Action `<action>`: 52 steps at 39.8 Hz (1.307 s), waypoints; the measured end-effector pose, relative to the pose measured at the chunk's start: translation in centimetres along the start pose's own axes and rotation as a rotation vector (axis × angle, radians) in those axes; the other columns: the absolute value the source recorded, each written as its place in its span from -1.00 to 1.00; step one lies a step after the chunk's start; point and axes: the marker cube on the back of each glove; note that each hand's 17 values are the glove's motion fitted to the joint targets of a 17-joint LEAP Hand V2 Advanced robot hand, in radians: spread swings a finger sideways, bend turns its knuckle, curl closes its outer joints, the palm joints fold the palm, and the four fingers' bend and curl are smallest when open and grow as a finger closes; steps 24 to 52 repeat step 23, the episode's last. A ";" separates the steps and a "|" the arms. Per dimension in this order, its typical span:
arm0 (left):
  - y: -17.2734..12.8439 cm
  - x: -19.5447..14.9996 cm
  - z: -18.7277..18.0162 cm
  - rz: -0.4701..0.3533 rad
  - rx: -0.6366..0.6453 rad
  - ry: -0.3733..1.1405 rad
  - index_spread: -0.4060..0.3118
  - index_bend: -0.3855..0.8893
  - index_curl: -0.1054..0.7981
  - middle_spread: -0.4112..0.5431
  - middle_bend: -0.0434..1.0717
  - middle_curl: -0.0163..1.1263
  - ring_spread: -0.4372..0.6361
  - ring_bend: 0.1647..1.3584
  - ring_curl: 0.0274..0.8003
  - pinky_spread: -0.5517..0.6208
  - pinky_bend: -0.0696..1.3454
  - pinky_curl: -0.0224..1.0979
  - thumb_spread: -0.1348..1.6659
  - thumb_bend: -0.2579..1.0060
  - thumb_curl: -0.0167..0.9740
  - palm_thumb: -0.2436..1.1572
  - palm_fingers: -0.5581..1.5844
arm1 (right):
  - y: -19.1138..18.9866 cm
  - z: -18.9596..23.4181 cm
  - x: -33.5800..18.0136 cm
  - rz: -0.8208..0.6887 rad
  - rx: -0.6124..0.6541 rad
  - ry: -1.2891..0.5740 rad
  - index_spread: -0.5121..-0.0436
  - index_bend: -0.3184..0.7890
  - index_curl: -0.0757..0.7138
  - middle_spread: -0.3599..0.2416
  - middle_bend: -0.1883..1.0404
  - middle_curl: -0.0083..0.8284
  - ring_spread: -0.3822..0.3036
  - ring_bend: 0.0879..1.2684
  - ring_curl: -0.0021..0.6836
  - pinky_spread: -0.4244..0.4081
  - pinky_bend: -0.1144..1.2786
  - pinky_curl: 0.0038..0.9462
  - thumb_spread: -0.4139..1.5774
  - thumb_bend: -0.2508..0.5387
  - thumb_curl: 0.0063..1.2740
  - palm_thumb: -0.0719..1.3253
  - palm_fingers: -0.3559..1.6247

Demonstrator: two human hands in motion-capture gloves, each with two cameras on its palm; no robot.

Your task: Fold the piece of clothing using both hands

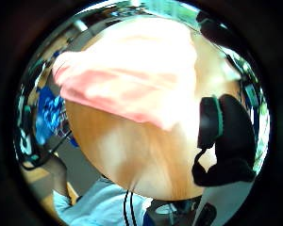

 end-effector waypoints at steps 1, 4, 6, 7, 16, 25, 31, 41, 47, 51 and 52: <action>-0.2 0.4 0.0 0.007 -0.007 -0.007 -0.22 -0.20 -0.02 -0.30 -0.59 -0.28 -0.02 -0.43 -0.24 0.39 -0.34 -0.29 0.74 -0.52 -0.46 -0.32 -0.04 | 0.3 0.3 0.9 0.026 -0.017 -0.016 -0.33 -0.13 -0.10 -0.29 -0.42 -0.01 -0.22 -0.66 0.00 0.05 -0.07 -0.23 0.74 -0.36 -0.30 0.37 -0.18; -0.9 1.7 0.2 0.030 -0.016 -0.002 -0.22 -0.19 -0.03 -0.28 -0.59 -0.28 -0.02 -0.43 -0.24 0.39 -0.34 -0.29 0.73 -0.54 -0.45 -0.32 -0.04 | 1.0 0.9 2.9 0.095 -0.037 -0.075 -0.34 -0.14 -0.08 -0.27 -0.42 -0.03 -0.15 -0.68 -0.02 0.14 -0.09 -0.25 0.78 -0.45 -0.33 0.25 -0.21; -1.2 2.3 0.2 0.042 -0.015 0.008 -0.22 -0.18 -0.03 -0.28 -0.59 -0.29 -0.02 -0.43 -0.23 0.39 -0.34 -0.29 0.72 -0.55 -0.45 -0.32 -0.04 | 1.3 1.0 3.7 0.124 -0.028 -0.114 -0.34 -0.14 -0.07 -0.26 -0.42 -0.04 -0.12 -0.69 -0.02 0.18 -0.10 -0.25 0.80 -0.43 -0.34 0.22 -0.21; -1.4 2.6 0.1 0.047 -0.012 0.012 -0.22 -0.18 -0.03 -0.28 -0.59 -0.29 -0.02 -0.43 -0.24 0.40 -0.34 -0.29 0.72 -0.55 -0.45 -0.32 -0.05 | 1.5 1.0 4.0 0.137 -0.018 -0.133 -0.33 -0.14 -0.07 -0.24 -0.42 -0.05 -0.08 -0.71 -0.04 0.21 -0.11 -0.27 0.80 -0.45 -0.35 0.18 -0.24; -2.0 3.7 -1.0 0.045 0.009 -0.015 -0.22 -0.18 -0.04 -0.28 -0.59 -0.28 -0.02 -0.43 -0.24 0.40 -0.33 -0.29 0.70 -0.58 -0.43 -0.31 -0.05 | 2.8 1.0 6.1 0.272 0.128 -0.266 -0.31 -0.15 -0.06 -0.16 -0.41 -0.09 0.03 -0.68 -0.05 0.36 -0.13 -0.29 0.81 -0.41 -0.40 0.05 -0.23; -1.6 4.0 -1.6 0.042 0.021 0.020 -0.22 -0.18 -0.05 -0.27 -0.59 -0.28 -0.02 -0.43 -0.24 0.40 -0.34 -0.28 0.69 -0.60 -0.43 -0.30 -0.05 | 3.2 0.9 6.2 0.291 0.166 -0.327 -0.30 -0.16 -0.05 -0.10 -0.40 -0.11 0.08 -0.66 -0.03 0.41 -0.16 -0.29 0.80 -0.39 -0.41 0.03 -0.23; -1.6 4.0 -1.6 0.042 0.021 0.020 -0.22 -0.18 -0.05 -0.27 -0.59 -0.28 -0.02 -0.43 -0.24 0.40 -0.34 -0.28 0.69 -0.60 -0.43 -0.30 -0.05 | 3.2 0.9 6.2 0.291 0.166 -0.327 -0.30 -0.16 -0.05 -0.10 -0.40 -0.11 0.08 -0.66 -0.03 0.41 -0.16 -0.29 0.80 -0.39 -0.41 0.03 -0.23; -1.6 4.0 -1.6 0.042 0.021 0.020 -0.22 -0.18 -0.05 -0.27 -0.59 -0.28 -0.02 -0.43 -0.24 0.40 -0.34 -0.28 0.69 -0.60 -0.43 -0.30 -0.05 | 3.2 0.9 6.2 0.291 0.166 -0.327 -0.30 -0.16 -0.05 -0.10 -0.40 -0.11 0.08 -0.66 -0.03 0.41 -0.16 -0.29 0.80 -0.39 -0.41 0.03 -0.23; -1.6 4.0 -1.6 0.042 0.021 0.020 -0.22 -0.18 -0.05 -0.27 -0.59 -0.28 -0.02 -0.43 -0.24 0.40 -0.34 -0.28 0.69 -0.60 -0.43 -0.30 -0.05 | 3.2 0.9 6.2 0.291 0.166 -0.327 -0.30 -0.16 -0.05 -0.10 -0.40 -0.11 0.08 -0.66 -0.03 0.41 -0.16 -0.29 0.80 -0.39 -0.41 0.03 -0.23; -1.6 4.0 -1.6 0.042 0.021 0.020 -0.22 -0.18 -0.05 -0.27 -0.59 -0.28 -0.02 -0.43 -0.24 0.40 -0.34 -0.28 0.69 -0.60 -0.43 -0.30 -0.05 | 3.2 0.9 6.2 0.291 0.166 -0.327 -0.30 -0.16 -0.05 -0.10 -0.40 -0.11 0.08 -0.66 -0.03 0.41 -0.16 -0.29 0.80 -0.39 -0.41 0.03 -0.23; -1.6 4.0 -1.6 0.042 0.021 0.020 -0.22 -0.18 -0.05 -0.27 -0.59 -0.28 -0.02 -0.43 -0.24 0.40 -0.34 -0.28 0.69 -0.60 -0.43 -0.30 -0.05 | 3.2 0.9 6.2 0.291 0.166 -0.327 -0.30 -0.16 -0.05 -0.10 -0.40 -0.11 0.08 -0.66 -0.03 0.41 -0.16 -0.29 0.80 -0.39 -0.41 0.03 -0.23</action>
